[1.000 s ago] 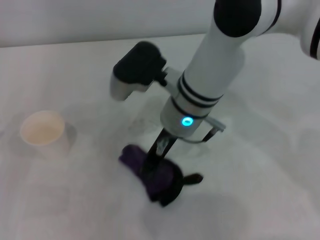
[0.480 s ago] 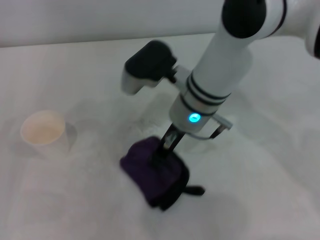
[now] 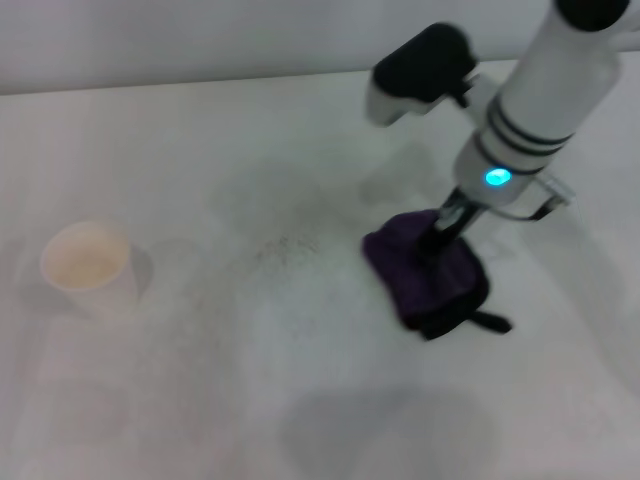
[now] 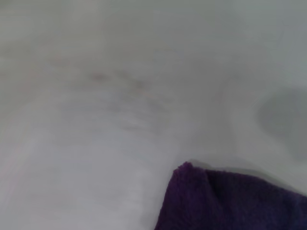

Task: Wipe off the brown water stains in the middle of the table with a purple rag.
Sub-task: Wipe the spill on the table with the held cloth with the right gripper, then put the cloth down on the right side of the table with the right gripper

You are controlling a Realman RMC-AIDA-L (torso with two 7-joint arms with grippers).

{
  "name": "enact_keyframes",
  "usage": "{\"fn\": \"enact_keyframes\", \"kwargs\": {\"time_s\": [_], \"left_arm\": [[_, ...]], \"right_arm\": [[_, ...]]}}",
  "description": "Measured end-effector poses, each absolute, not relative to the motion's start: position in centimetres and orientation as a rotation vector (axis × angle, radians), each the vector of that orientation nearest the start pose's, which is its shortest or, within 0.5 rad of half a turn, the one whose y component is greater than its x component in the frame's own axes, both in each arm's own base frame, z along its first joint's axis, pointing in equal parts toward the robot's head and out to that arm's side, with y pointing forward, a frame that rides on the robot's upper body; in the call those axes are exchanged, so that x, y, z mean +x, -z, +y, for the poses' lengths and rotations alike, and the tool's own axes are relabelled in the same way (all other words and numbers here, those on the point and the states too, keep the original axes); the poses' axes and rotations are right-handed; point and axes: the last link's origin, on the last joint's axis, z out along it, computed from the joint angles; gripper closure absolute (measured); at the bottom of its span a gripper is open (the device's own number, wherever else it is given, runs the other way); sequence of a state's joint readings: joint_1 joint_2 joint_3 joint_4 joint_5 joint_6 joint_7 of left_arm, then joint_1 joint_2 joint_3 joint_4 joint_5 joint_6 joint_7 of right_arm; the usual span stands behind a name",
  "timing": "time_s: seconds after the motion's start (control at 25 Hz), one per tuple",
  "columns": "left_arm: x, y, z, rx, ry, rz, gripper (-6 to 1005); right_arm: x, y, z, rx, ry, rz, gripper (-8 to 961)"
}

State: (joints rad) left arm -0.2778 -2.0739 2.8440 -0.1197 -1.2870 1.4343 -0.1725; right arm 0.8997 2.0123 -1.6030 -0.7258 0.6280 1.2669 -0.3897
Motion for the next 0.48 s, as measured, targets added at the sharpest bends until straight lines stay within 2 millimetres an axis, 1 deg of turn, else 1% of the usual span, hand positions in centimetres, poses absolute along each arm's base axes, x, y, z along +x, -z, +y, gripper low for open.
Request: {"fn": "enact_keyframes", "kwargs": {"time_s": [0.16,0.36,0.48], "left_arm": [[-38.9,-2.9,25.0,-1.61,0.512,-0.371,167],[-38.9,-2.7,25.0,-1.61,0.511,-0.383,167],[-38.9,-2.7,25.1,-1.611,0.513,-0.382,167]], "right_arm": [[22.0,3.2,39.7,-2.368,0.745,1.142,896],[23.4,1.3,40.2,-2.284,0.785,1.145,897],[23.9,0.7,40.3,-2.257,0.794,1.15,897]]}}
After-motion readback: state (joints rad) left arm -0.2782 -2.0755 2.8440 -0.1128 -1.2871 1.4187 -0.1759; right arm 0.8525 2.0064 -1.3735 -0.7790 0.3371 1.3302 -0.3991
